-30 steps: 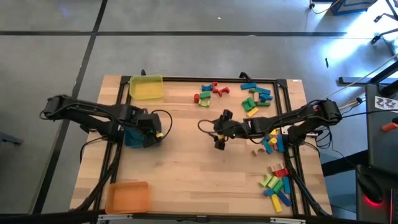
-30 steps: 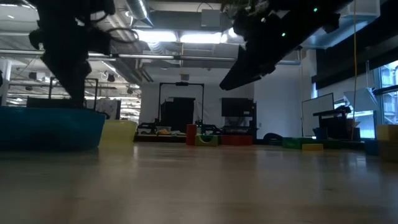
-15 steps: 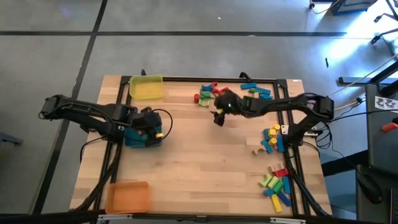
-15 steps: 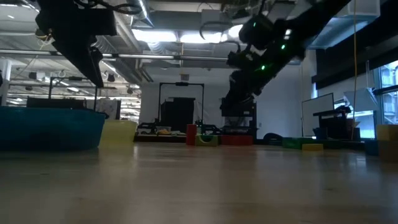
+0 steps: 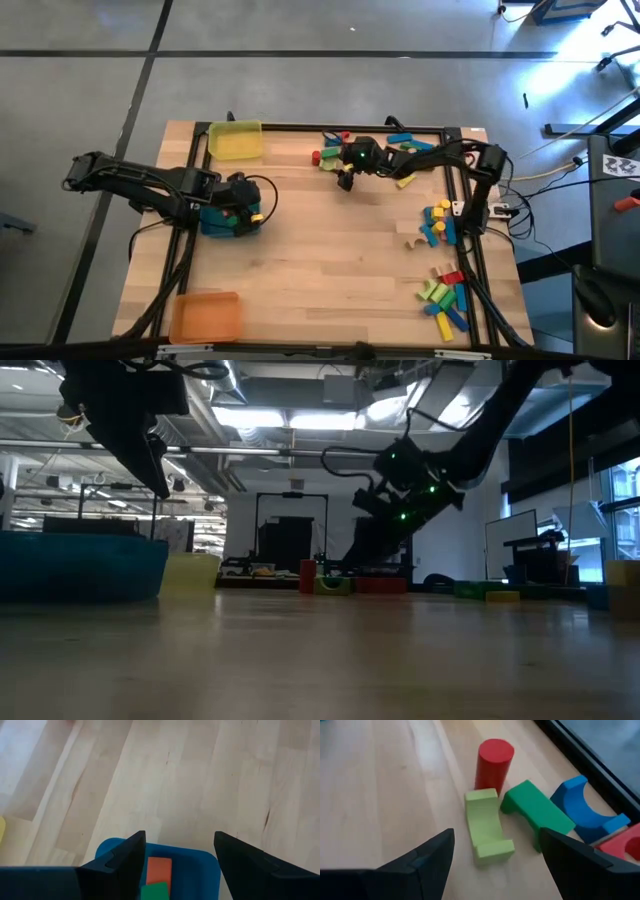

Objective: Sort blocks by size
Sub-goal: Put the light green arch block into the blue bin

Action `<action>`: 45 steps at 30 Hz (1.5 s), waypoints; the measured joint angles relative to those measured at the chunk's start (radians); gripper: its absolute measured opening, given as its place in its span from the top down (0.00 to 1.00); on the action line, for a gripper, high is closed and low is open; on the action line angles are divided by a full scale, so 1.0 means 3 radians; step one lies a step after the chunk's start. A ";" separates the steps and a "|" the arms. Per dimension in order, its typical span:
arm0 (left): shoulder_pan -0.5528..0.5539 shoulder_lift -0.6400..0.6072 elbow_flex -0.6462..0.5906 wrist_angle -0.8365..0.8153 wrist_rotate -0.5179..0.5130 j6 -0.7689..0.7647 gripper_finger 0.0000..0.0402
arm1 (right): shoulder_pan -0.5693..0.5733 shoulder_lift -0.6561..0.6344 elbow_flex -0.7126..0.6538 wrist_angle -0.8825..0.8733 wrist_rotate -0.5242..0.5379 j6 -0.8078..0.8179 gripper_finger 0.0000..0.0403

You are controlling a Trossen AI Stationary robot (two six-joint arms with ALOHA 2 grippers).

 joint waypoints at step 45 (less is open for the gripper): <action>-0.0008 0.0001 0.0000 0.0100 -0.0036 0.0109 0.45 | -0.0011 0.0371 0.0605 -0.0972 0.0133 -0.0287 0.65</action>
